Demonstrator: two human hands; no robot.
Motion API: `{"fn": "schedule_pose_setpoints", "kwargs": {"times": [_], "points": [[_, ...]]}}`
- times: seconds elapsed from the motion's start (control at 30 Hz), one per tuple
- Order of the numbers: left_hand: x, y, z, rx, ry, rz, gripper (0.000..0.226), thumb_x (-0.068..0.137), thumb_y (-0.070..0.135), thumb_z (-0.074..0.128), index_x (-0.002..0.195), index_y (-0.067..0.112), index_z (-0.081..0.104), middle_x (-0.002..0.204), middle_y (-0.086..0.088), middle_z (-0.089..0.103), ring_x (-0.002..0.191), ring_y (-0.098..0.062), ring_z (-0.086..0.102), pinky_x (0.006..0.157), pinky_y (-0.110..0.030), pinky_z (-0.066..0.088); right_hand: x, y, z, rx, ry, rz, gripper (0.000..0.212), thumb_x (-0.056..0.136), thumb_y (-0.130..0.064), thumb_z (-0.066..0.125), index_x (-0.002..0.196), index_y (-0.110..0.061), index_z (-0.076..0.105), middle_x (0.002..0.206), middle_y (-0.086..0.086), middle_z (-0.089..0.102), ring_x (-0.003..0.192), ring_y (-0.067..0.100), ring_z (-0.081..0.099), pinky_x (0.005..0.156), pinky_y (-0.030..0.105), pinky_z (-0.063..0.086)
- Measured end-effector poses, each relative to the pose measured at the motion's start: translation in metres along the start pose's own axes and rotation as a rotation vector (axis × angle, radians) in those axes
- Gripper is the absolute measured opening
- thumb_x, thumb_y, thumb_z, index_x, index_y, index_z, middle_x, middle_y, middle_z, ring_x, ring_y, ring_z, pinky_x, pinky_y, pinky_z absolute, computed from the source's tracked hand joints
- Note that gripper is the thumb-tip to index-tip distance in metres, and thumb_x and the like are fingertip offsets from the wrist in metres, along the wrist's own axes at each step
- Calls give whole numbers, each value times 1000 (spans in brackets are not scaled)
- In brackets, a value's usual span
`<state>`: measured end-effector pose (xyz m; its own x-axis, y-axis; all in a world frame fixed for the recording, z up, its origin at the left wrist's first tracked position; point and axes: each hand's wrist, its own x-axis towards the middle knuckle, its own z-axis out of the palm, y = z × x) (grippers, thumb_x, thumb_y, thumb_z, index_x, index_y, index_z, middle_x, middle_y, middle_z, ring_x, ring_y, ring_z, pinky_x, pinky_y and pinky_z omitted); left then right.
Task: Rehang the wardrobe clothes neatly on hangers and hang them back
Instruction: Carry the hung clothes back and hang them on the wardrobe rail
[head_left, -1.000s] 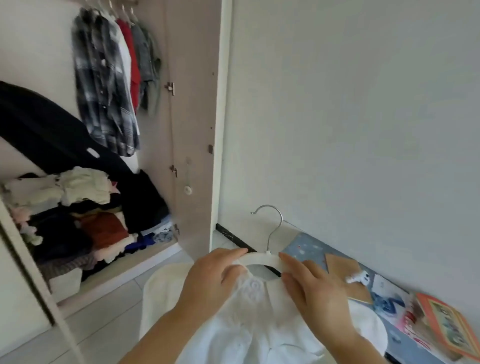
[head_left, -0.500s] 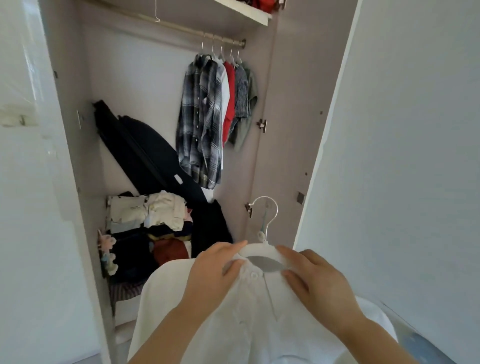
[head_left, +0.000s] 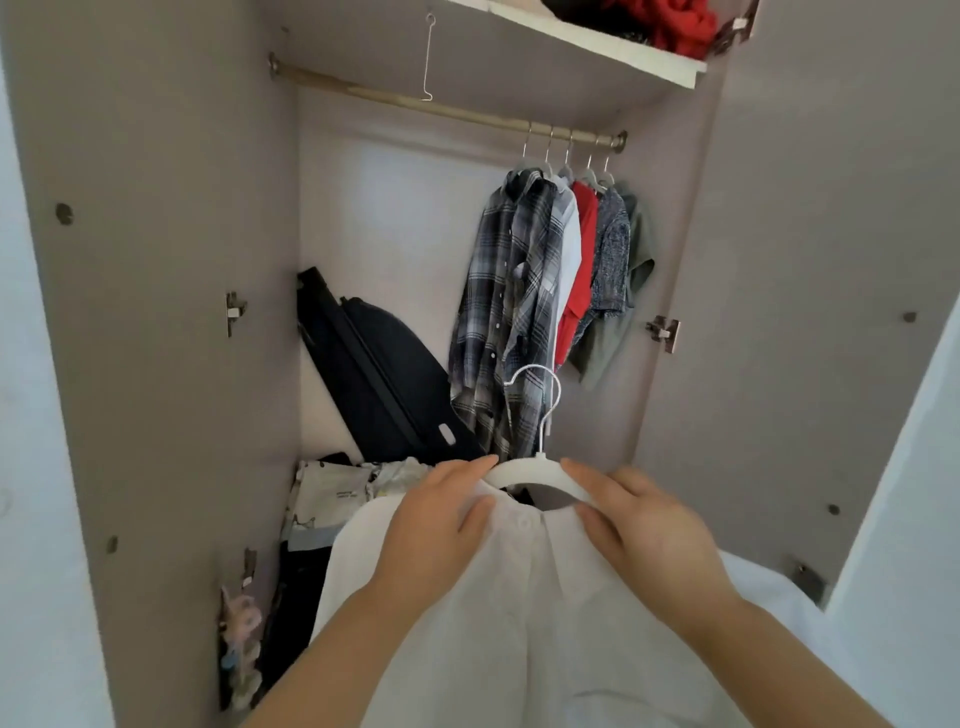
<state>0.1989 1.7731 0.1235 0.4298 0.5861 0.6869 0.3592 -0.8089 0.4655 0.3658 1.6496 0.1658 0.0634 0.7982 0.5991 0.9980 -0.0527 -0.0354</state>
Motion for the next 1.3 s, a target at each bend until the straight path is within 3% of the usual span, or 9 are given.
{"fn": "schedule_pose_setpoints", "kwargs": {"times": [0.17, 0.43, 0.73, 0.9, 1.13, 1.3], "points": [[75, -35, 15, 107, 59, -70, 42, 92, 23, 52, 133, 32, 46, 114, 23, 41, 108, 3, 38, 86, 7, 16, 89, 39, 33, 1, -16, -74, 45, 97, -38, 34, 141, -44, 26, 105, -12, 47, 98, 8, 51, 68, 23, 43], [195, -89, 19, 223, 97, -77, 46, 93, 29, 48, 138, 30, 37, 136, 12, 43, 124, -5, 38, 96, -10, 23, 227, 77, 70, -7, 23, -111, 47, 98, -37, 32, 142, -44, 21, 115, -11, 46, 107, 11, 50, 78, 28, 47], [346, -178, 1, 322, 204, -14, 50, 92, 29, 51, 139, 23, 37, 136, 3, 45, 123, -14, 43, 99, -25, 33, 400, 91, 109, -39, 158, -96, 42, 96, -26, 39, 137, -33, 35, 109, 0, 50, 102, 22, 54, 71, 31, 43], [438, -218, -20, 345, 234, 14, 51, 92, 27, 49, 141, 25, 33, 137, 1, 43, 124, -16, 42, 99, -28, 37, 496, 94, 120, -44, 205, -43, 37, 94, -22, 40, 131, -27, 43, 108, 4, 52, 102, 27, 54, 79, 37, 48], [533, -245, -30, 407, 278, 84, 53, 92, 30, 48, 141, 28, 30, 138, 3, 42, 124, -16, 41, 100, -31, 38, 604, 110, 119, -61, 323, 48, 31, 89, -11, 42, 119, -19, 49, 105, 9, 54, 96, 32, 56, 71, 37, 47], [576, -252, -29, 473, 310, 119, 54, 92, 33, 47, 142, 30, 27, 138, 5, 40, 125, -15, 41, 99, -30, 38, 669, 133, 113, -121, 361, 65, 20, 83, -4, 42, 98, -15, 50, 103, 11, 55, 88, 30, 56, 59, 29, 34]]}}
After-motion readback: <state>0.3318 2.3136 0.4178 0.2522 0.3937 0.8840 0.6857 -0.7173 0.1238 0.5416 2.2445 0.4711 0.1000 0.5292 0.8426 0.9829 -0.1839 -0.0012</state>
